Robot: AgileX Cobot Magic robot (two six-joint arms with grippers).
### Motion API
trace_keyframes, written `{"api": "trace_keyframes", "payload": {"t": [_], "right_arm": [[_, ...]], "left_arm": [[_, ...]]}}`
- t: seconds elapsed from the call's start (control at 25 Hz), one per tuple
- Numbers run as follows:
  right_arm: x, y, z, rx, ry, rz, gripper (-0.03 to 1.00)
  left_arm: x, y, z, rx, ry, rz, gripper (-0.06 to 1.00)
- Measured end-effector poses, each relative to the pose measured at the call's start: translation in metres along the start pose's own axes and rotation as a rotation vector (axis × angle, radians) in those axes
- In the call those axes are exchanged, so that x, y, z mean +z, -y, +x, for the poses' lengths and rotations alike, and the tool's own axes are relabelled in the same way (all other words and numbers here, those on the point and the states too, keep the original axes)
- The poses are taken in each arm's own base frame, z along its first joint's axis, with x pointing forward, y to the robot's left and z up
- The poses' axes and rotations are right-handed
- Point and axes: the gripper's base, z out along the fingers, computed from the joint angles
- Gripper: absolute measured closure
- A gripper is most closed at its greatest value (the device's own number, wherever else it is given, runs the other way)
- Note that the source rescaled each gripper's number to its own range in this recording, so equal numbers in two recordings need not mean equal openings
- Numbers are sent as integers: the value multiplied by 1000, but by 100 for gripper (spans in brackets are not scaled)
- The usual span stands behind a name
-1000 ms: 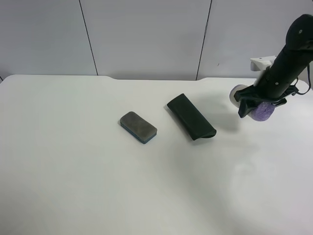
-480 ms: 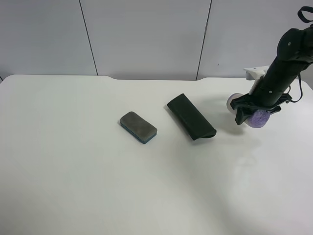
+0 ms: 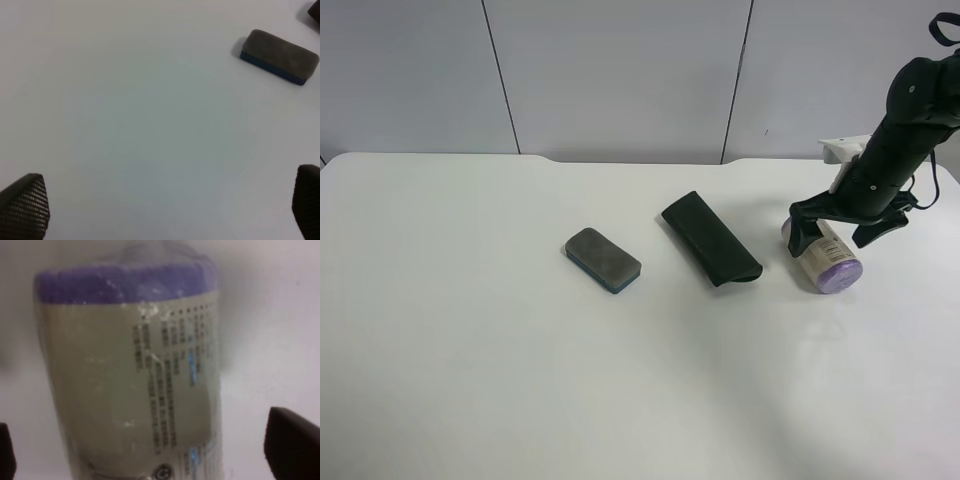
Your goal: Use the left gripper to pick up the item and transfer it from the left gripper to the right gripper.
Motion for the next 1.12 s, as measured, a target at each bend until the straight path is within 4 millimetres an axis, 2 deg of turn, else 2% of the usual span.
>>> {"api": "trace_keyframes", "payload": {"t": [0.2,0.28,0.44,0.56,0.68,0.88,0.96,1.12], "right_arm": [[-6,0,2,-15,-16,7,-3],[-21,1,0,-30,-17,19,-3],[-72,-4,-3,-27,15,12,-3],[-115,-12,5,-18,51,-17,-3],[-154,-20,23,-27,71,-25,-3],[-205,-30,52,-42,168,-10,-3],[-218,-36,69,-42,211,-17,-3],[-225,-47,115,-31,242,-37,-3]], "left_arm": [[0,0,0,0,0,0,-4],[0,0,0,0,0,0,-4],[0,0,0,0,0,0,-4],[0,0,0,0,0,0,-4],[0,0,0,0,0,0,-4],[0,0,0,0,0,0,-4],[0,0,0,0,0,0,-4],[0,0,0,0,0,0,-4]]}}
